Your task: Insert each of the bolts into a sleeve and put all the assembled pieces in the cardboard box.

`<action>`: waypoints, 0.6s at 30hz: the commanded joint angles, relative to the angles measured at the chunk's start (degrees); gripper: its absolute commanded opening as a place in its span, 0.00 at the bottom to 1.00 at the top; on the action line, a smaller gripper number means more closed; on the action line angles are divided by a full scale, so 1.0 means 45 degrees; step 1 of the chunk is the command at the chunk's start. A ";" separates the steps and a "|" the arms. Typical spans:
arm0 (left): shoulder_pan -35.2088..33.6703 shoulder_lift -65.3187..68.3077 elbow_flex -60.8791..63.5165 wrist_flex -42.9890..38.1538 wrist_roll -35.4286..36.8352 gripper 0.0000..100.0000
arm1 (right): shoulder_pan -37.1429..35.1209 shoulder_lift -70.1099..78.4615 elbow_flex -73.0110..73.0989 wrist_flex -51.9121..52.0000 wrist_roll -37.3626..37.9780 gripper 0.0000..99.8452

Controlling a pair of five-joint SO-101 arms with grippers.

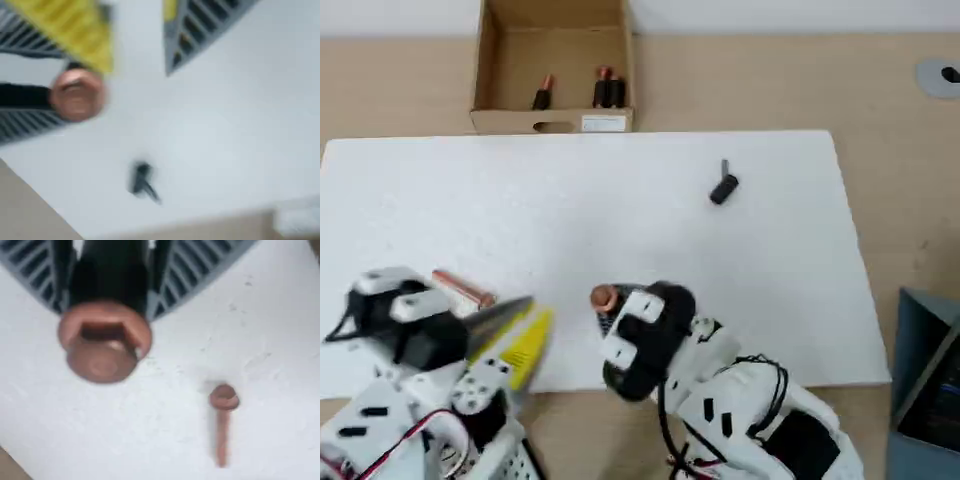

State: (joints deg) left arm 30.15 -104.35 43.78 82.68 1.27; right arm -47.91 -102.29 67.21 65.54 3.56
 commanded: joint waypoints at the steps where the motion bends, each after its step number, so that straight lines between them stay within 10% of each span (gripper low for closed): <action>1: -0.1446 -0.0010 -0.0723 0.0039 -0.0703 0.01 | 0.1299 -0.0029 -0.0088 -0.0313 -0.0371 0.01; 18: -0.7678 -0.0010 0.5158 -0.1485 -0.0664 0.00 | 0.3819 0.6730 -0.5890 -0.0117 -0.2383 0.01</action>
State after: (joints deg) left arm -0.44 -104.35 60.66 80.13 -1.63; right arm -32.62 -82.15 51.82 65.54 -6.20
